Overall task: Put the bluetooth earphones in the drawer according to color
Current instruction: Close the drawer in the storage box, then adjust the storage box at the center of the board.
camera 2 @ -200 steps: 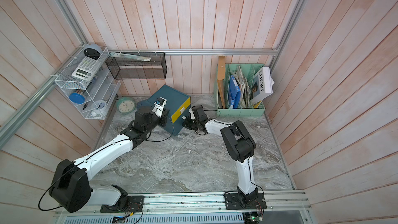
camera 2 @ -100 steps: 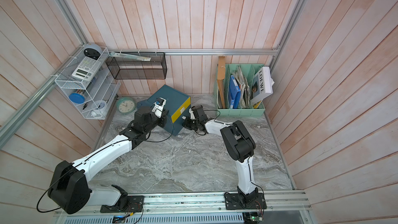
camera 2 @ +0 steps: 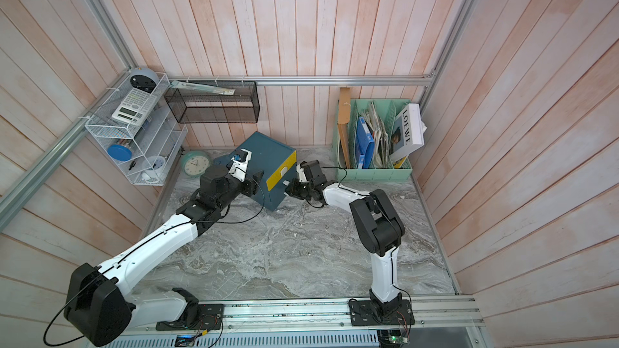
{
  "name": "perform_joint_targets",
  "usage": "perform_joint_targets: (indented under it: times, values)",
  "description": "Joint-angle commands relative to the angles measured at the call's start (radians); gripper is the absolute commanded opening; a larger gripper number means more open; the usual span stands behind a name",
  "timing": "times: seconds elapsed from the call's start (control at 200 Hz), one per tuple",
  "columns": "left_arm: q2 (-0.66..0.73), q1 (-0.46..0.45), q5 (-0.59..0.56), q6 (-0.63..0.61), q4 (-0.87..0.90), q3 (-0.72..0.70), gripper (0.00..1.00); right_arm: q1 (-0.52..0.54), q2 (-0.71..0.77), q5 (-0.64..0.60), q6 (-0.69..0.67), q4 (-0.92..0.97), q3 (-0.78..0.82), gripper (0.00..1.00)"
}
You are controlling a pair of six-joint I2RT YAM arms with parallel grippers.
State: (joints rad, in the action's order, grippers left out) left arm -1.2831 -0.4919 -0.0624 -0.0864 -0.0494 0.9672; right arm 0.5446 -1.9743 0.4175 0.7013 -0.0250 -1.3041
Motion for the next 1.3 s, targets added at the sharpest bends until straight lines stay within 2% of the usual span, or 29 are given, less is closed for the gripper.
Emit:
perform_joint_targets:
  times: [0.0, 0.065, 0.13, 0.205, 0.35, 0.475, 0.625, 0.795, 0.94, 1.09, 1.195, 1.295]
  values:
    - [0.03, -0.002, -0.023, 0.005, -0.031, -0.021, 0.81, -0.01, 0.059, -0.031, -0.066, 0.067, 0.009, 0.26]
    - [0.039, -0.002, -0.027, 0.006, -0.037, -0.027, 0.88, -0.015, 0.082, -0.048, -0.096, 0.098, 0.005, 0.31]
    - [0.045, 0.001, -0.014, 0.007, -0.023, -0.024, 0.94, -0.021, 0.106, -0.063, -0.125, 0.127, 0.002, 0.44]
    - [0.047, 0.0, 0.005, 0.01, -0.004, -0.015, 1.0, -0.032, 0.126, -0.08, -0.154, 0.16, -0.004, 0.52]
    - [0.041, 0.0, 0.006, 0.024, 0.025, 0.005, 1.0, -0.06, 0.166, -0.083, -0.179, 0.188, 0.001, 0.61]
    - [0.035, 0.001, 0.015, 0.07, 0.116, 0.075, 1.0, -0.076, 0.21, -0.102, -0.215, 0.214, -0.004, 0.63]
    - [0.037, 0.001, 0.002, 0.078, 0.142, 0.107, 1.0, -0.084, 0.26, -0.135, -0.284, 0.225, -0.029, 0.65]
    - [0.041, 0.002, -0.015, 0.116, 0.177, 0.145, 1.0, -0.109, 0.301, -0.148, -0.3, 0.136, -0.026, 0.68]
    - [0.051, 0.003, -0.012, 0.165, 0.225, 0.171, 1.0, -0.129, 0.27, -0.113, -0.363, 0.204, -0.136, 0.68]
    - [0.084, 0.003, -0.005, 0.211, 0.206, 0.121, 1.0, -0.161, 0.223, -0.09, -0.378, 0.191, -0.209, 0.68]
    - [0.101, 0.003, -0.001, 0.227, 0.193, 0.08, 1.0, -0.193, 0.174, -0.014, -0.352, 0.149, -0.264, 0.68]
    - [0.111, 0.003, -0.007, 0.227, 0.205, 0.062, 1.0, -0.198, 0.108, 0.053, -0.385, 0.209, -0.375, 0.68]
